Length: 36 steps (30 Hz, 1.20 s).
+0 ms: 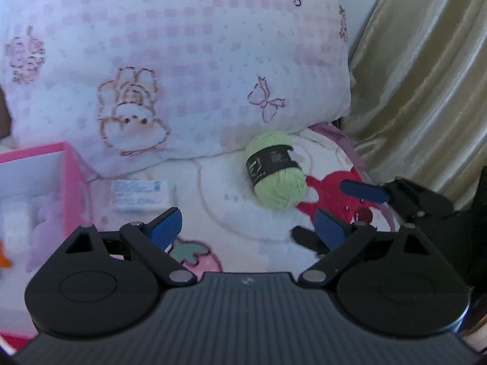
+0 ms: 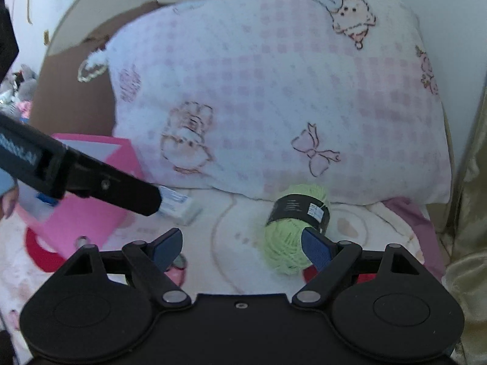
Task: Organize objects
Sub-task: 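Move the open left tool toward the green yarn ball, then close the left gripper on the green yarn ball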
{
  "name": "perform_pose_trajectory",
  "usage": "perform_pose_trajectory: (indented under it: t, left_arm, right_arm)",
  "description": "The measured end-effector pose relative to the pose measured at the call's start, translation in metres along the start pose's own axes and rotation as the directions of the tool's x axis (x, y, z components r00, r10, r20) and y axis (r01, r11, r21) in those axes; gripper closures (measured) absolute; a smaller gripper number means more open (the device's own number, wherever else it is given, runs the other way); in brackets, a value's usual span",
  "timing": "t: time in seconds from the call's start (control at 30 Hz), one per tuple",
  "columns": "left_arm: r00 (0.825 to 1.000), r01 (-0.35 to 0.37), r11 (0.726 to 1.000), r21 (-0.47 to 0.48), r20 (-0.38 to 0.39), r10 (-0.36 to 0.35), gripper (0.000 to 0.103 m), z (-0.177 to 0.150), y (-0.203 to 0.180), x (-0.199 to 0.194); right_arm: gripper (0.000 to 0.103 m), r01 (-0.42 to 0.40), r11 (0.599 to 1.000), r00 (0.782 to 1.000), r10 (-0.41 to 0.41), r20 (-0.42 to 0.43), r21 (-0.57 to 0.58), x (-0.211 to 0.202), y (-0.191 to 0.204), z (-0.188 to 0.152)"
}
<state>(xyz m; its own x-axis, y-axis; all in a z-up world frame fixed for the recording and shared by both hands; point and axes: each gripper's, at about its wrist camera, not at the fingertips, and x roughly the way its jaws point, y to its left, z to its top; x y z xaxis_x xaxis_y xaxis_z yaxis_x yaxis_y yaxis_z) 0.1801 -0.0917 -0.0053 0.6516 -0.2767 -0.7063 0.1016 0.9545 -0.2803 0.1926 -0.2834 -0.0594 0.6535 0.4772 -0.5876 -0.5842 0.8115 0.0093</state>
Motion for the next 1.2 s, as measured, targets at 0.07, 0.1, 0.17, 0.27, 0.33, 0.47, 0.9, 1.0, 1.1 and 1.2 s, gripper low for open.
perform_pose_trajectory:
  t: [0.07, 0.1, 0.17, 0.27, 0.33, 0.47, 0.9, 1.0, 1.1, 1.2]
  left_arm:
    - [1.0, 0.016, 1.0, -0.001, 0.009, -0.016, 0.009, 0.005, -0.001, 0.014]
    - [0.999, 0.033, 0.999, 0.003, 0.008, -0.033, 0.009, 0.007, -0.001, 0.02]
    - [0.997, 0.076, 0.997, 0.011, 0.002, -0.076, 0.009, 0.013, 0.0, 0.032]
    - [0.994, 0.113, 0.994, -0.01, 0.011, -0.113, 0.009, 0.02, 0.001, 0.05]
    - [0.991, 0.13, 0.991, -0.029, 0.021, -0.13, 0.009, 0.023, 0.001, 0.062]
    - [0.991, 0.134, 0.989, -0.069, -0.002, -0.135, 0.01, 0.027, 0.003, 0.09]
    - [0.974, 0.213, 0.953, -0.217, -0.03, -0.225, 0.012, 0.021, 0.027, 0.148]
    - [0.969, 0.226, 0.946, -0.233, -0.049, -0.244, 0.012, 0.019, 0.025, 0.156]
    - [0.975, 0.19, 0.958, -0.215, -0.073, -0.21, 0.012, 0.016, 0.019, 0.166]
    - [0.978, 0.178, 0.962, -0.206, -0.071, -0.196, 0.013, 0.013, 0.018, 0.173]
  right_arm:
    - [0.015, 0.026, 1.0, 1.0, -0.026, 0.004, 0.0, 0.013, -0.004, 0.0]
    - [0.015, 0.049, 0.999, 0.999, -0.049, 0.002, -0.006, 0.018, -0.004, 0.001]
    - [0.015, 0.086, 0.996, 0.996, -0.086, 0.004, -0.015, 0.028, -0.006, 0.001]
    - [0.015, 0.104, 0.995, 0.995, -0.104, -0.002, 0.001, 0.041, -0.008, 0.002]
    - [0.015, 0.099, 0.995, 0.995, -0.1, 0.021, 0.026, 0.045, -0.011, 0.0]
    - [0.015, 0.119, 0.992, 0.992, -0.121, 0.038, 0.033, 0.058, -0.016, -0.017]
    - [0.014, 0.026, 0.985, 0.997, -0.039, 0.073, 0.17, 0.082, -0.042, -0.036]
    - [0.013, 0.03, 0.984, 0.997, -0.042, 0.069, 0.175, 0.083, -0.044, -0.037]
    - [0.013, 0.03, 0.981, 0.998, -0.042, 0.056, 0.192, 0.088, -0.046, -0.041]
    - [0.013, 0.047, 0.979, 0.997, -0.057, 0.043, 0.199, 0.095, -0.047, -0.044]
